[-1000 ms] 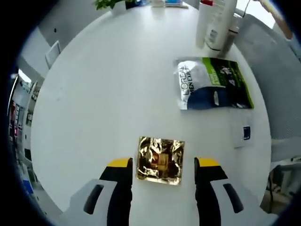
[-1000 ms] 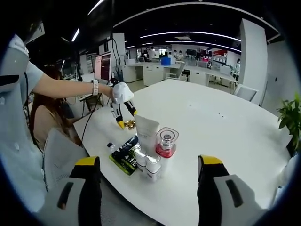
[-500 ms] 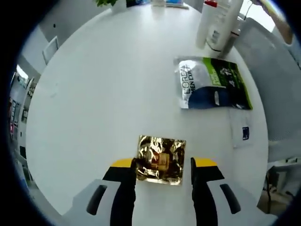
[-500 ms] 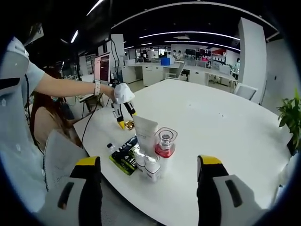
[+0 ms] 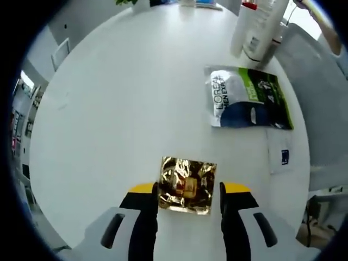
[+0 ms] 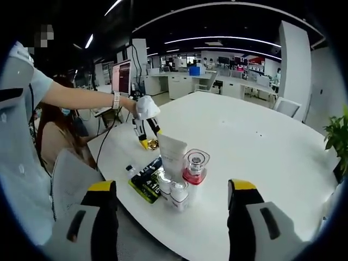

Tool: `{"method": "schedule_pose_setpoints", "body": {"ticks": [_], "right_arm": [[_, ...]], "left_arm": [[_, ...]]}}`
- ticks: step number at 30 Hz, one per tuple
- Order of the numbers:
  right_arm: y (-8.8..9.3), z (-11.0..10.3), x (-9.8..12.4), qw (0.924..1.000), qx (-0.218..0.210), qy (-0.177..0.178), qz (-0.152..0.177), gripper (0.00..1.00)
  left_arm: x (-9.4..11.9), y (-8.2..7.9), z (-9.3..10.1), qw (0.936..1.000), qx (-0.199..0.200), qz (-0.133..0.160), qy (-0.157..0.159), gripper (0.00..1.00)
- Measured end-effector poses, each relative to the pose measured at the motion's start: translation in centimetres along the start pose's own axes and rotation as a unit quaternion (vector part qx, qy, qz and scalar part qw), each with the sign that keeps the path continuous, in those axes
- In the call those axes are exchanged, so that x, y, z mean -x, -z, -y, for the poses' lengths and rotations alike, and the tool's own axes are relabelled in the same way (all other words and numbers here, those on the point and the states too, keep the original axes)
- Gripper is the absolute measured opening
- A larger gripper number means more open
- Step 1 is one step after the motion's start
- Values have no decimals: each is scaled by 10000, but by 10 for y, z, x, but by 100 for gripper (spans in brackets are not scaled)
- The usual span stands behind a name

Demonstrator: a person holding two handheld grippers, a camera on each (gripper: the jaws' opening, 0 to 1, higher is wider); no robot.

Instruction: Arrange the skincare products in the storage area until every visible bottle or jar stands upright without overlapping.

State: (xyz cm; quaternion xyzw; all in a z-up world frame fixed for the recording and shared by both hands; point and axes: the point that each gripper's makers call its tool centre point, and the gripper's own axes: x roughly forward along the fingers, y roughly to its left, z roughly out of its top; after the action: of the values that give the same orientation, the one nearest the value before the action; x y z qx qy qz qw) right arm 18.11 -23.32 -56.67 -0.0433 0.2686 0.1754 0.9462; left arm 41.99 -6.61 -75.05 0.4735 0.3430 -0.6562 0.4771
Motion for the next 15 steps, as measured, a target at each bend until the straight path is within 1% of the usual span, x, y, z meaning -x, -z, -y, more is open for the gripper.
{"method": "schedule_pose_setpoints", "body": {"ticks": [3,6,9,15], "right_arm": [[-2,-3,-1,10000,14,-71,48,85],[-2,-4,-1,9999,38,-92,55,85],[-2,-4,0,9999,38,-102,57,85],[-2,-5,2,9999,36,-75,97,85]], "left_arm": [[0,-1,1,10000,42,-31,-14,39],[0,-2,1,9999,155,3,-39,37],[0,-3,2,9997,231,-35,-67,36],[-2,-6,7,9997,235,-59,-87,36]]}}
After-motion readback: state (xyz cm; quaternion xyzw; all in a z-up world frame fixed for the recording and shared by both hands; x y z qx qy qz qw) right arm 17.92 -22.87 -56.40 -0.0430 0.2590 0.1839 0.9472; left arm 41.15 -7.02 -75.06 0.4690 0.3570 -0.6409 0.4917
